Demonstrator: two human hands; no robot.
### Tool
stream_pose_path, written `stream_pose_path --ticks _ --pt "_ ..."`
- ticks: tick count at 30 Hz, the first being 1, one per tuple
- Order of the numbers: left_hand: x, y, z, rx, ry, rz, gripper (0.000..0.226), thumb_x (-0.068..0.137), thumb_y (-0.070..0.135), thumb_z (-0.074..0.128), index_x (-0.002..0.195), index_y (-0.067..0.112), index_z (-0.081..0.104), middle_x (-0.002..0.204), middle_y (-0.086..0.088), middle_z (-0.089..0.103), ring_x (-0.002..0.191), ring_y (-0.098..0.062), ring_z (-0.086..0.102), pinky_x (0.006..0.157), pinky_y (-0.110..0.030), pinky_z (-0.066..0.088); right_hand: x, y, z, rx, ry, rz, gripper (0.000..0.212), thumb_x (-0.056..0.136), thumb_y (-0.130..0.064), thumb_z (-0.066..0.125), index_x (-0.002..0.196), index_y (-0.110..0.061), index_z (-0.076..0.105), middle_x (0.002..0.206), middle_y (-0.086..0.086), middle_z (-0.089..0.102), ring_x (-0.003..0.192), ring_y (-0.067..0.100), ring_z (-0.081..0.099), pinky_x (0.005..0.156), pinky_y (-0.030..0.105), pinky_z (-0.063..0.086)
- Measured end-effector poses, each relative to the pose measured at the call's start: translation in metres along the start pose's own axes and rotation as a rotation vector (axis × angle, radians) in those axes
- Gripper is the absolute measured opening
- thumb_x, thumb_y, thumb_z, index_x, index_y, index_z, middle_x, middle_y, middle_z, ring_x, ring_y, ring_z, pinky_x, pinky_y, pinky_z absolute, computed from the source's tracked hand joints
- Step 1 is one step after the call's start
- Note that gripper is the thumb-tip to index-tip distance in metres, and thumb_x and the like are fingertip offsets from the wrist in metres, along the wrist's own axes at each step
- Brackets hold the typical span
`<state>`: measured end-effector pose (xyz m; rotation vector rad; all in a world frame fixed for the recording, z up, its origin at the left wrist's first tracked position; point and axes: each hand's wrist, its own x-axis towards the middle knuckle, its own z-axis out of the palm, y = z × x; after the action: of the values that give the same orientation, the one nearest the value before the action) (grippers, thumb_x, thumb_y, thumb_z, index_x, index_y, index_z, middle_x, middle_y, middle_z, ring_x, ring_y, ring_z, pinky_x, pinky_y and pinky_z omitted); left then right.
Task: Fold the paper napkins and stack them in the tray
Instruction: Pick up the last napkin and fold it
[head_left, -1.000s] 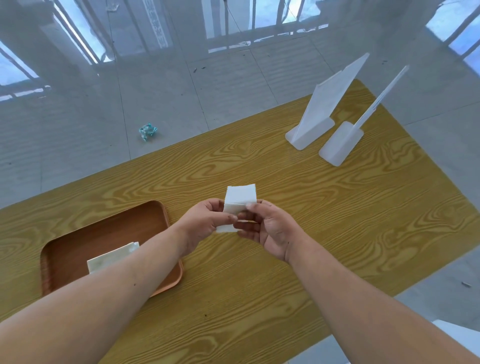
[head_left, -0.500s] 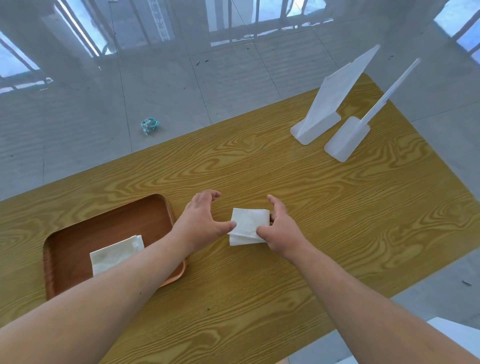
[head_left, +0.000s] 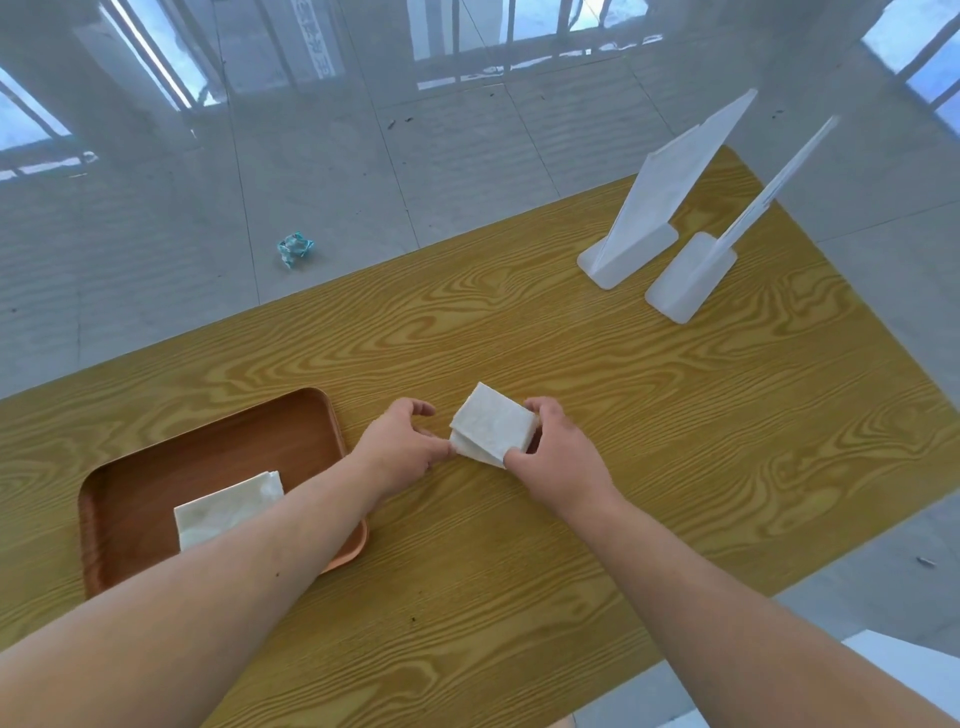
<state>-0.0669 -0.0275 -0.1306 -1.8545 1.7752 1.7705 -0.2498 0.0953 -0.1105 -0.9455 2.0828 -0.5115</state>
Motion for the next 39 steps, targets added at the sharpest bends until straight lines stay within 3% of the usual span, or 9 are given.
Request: stream_pose_path --ticks 3,6,10,15,20,25,32,35,39 --pt "-0.005 0.002 -0.003 0.151 0.12 0.092 0.038 0.081 0.035 0.081 0.112 0.031 0.058 0.088 0.006 0.073 0.074 -0.011 0.07 0.06 -0.03 0.053 0.001 0.002 0.002 -0.22 0.067 -0.029 0.059 0.081 -0.042 0.065 0.136 -0.024 0.051 0.117 -0.001 0.058 0.111 0.024 0.051 0.094 0.04 0.048" --pt "-0.016 0.004 -0.005 0.643 0.06 0.366 0.018 0.085 0.049 0.064 0.098 0.037 0.06 0.094 0.013 0.068 0.081 -0.003 0.064 0.064 -0.028 0.053 0.011 0.0 0.001 -0.196 0.075 -0.009 0.05 0.084 -0.041 0.063 0.13 -0.023 0.057 0.118 0.001 0.058 0.113 0.024 0.051 0.094 0.039 0.048" --pt "-0.022 -0.006 0.003 1.173 -0.149 0.678 0.05 0.095 0.047 0.054 0.144 0.038 0.048 0.133 0.011 0.059 0.117 -0.016 0.06 0.091 -0.037 0.055 0.023 -0.005 -0.005 -0.019 -0.021 0.082 0.031 0.084 -0.036 0.065 0.114 -0.027 0.061 0.091 -0.005 0.068 0.08 0.015 0.065 0.066 0.034 0.052" --pt "-0.022 -0.014 0.003 1.271 -0.084 0.76 0.061 0.098 0.044 0.047 0.156 0.033 0.033 0.137 0.004 0.059 0.108 -0.021 0.061 0.09 -0.038 0.054 0.034 -0.012 -0.007 0.029 -0.103 0.09 0.01 0.084 -0.025 0.068 0.09 -0.017 0.068 0.08 -0.003 0.071 0.066 0.014 0.062 0.062 0.035 0.051" --pt "-0.016 -0.016 -0.008 1.303 -0.066 0.666 0.062 0.101 0.048 0.045 0.16 0.035 0.029 0.144 0.003 0.056 0.118 -0.022 0.06 0.096 -0.04 0.052 0.034 -0.007 -0.011 0.281 -0.133 0.101 0.005 0.086 -0.02 0.074 0.088 -0.016 0.071 0.068 -0.005 0.063 0.055 0.01 0.05 0.052 0.026 0.043" --pt "-0.01 -0.014 -0.013 1.28 -0.006 0.547 0.059 0.102 0.042 0.041 0.159 0.041 0.027 0.122 0.003 0.059 0.105 -0.021 0.061 0.088 -0.041 0.054 0.025 0.011 -0.017 0.523 -0.376 0.042 0.01 0.086 -0.013 0.076 0.085 -0.022 0.074 0.064 -0.008 0.053 0.056 0.007 0.042 0.055 0.023 0.034" --pt "0.0 -0.008 -0.013 1.225 0.019 0.542 0.059 0.106 0.038 0.035 0.162 0.044 0.016 0.123 0.002 0.053 0.099 -0.02 0.057 0.078 -0.035 0.048 0.018 0.007 -0.017 -0.077 -0.316 -0.213 0.033 0.083 -0.02 0.075 0.109 -0.04 0.071 0.07 -0.017 0.051 0.062 0.002 0.048 0.061 0.022 0.044" --pt "-0.001 -0.007 -0.016 1.247 0.06 0.62 0.061 0.103 0.037 0.037 0.162 0.038 0.021 0.133 0.002 0.05 0.109 -0.02 0.051 0.091 -0.037 0.049 0.006 0.01 -0.017 -0.5 -0.172 -0.568 0.039 0.087 -0.031 0.068 0.126 -0.039 0.066 0.089 -0.016 0.047 0.086 0.009 0.047 0.077 0.026 0.042" --pt "-0.012 -0.015 -0.015 1.313 -0.066 0.874 0.056 0.102 0.036 0.038 0.158 0.039 0.034 0.156 0.003 0.044 0.132 -0.022 0.044 0.105 -0.041 0.041 -0.008 0.024 -0.013 -0.605 -0.074 -0.798 0.033 0.087 -0.035 0.063 0.119 -0.034 0.071 0.099 -0.003 0.055 0.094 0.021 0.051 0.089 0.036 0.047"
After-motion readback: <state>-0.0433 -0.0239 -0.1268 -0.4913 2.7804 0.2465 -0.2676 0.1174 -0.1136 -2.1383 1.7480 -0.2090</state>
